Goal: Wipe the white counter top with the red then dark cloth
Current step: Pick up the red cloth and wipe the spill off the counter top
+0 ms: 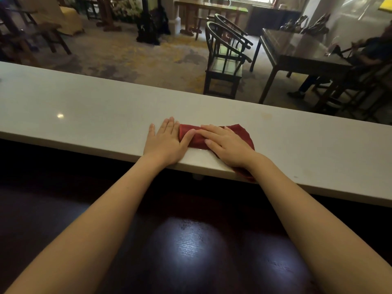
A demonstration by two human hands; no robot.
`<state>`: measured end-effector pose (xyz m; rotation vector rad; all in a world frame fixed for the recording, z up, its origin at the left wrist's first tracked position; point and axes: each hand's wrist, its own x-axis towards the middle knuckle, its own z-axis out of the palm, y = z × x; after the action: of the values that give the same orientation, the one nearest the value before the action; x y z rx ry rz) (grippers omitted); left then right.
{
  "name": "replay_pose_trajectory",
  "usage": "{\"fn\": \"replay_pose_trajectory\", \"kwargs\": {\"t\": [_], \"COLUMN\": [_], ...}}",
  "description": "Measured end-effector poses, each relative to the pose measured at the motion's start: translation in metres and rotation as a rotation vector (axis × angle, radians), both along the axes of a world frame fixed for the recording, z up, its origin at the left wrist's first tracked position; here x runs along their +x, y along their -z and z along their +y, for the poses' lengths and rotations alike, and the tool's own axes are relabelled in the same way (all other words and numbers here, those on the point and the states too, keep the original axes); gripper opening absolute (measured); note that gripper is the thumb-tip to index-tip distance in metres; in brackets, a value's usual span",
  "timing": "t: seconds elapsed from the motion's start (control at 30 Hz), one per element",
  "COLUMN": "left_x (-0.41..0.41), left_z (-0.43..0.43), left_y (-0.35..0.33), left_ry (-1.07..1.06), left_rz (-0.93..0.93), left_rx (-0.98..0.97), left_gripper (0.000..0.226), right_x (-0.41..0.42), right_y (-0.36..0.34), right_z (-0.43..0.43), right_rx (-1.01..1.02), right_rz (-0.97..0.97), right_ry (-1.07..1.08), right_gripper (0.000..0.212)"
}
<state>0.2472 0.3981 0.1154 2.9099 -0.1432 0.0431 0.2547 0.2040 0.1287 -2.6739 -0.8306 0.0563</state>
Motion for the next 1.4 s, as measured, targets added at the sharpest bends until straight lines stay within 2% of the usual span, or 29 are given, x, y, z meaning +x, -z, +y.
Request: {"fn": "replay_pose_trajectory", "kwargs": {"t": [0.2, 0.6, 0.83, 0.93, 1.03, 1.13, 1.23, 1.33, 1.4], "left_x": [-0.001, 0.002, 0.0, -0.007, -0.018, -0.025, -0.031, -0.041, -0.048], "left_z": [0.002, 0.003, 0.005, 0.011, 0.021, 0.041, 0.059, 0.065, 0.065], "left_y": [0.0, 0.005, -0.003, -0.01, -0.011, -0.012, -0.013, -0.015, -0.014], "left_ry": [0.035, 0.034, 0.01, 0.051, 0.225, 0.269, 0.362, 0.408, 0.397], "left_rz": [-0.012, -0.023, -0.058, -0.202, -0.313, -0.228, -0.161, -0.144, -0.161], "left_rx": [0.002, -0.042, -0.234, -0.366, -0.328, -0.324, -0.188, -0.104, -0.08], "left_gripper": [0.099, 0.084, 0.063, 0.056, 0.044, 0.036, 0.046, 0.071, 0.073], "right_x": [-0.024, -0.032, -0.039, -0.042, -0.045, -0.047, -0.05, -0.062, -0.075], "right_y": [0.001, -0.003, -0.006, -0.005, -0.004, -0.008, -0.014, -0.012, -0.009], "right_z": [-0.003, 0.01, 0.027, 0.041, 0.06, 0.072, 0.066, 0.056, 0.054], "right_rx": [-0.006, 0.016, 0.007, -0.009, 0.017, 0.072, 0.112, 0.006, -0.008], "right_rz": [0.01, 0.035, 0.046, 0.026, 0.013, 0.042, 0.083, -0.043, -0.113], "right_ry": [0.012, 0.093, 0.077, 0.068, 0.07, 0.062, 0.068, 0.173, 0.212], "right_gripper": [0.042, 0.042, 0.044, 0.046, 0.051, 0.061, 0.065, 0.062, 0.064]}}
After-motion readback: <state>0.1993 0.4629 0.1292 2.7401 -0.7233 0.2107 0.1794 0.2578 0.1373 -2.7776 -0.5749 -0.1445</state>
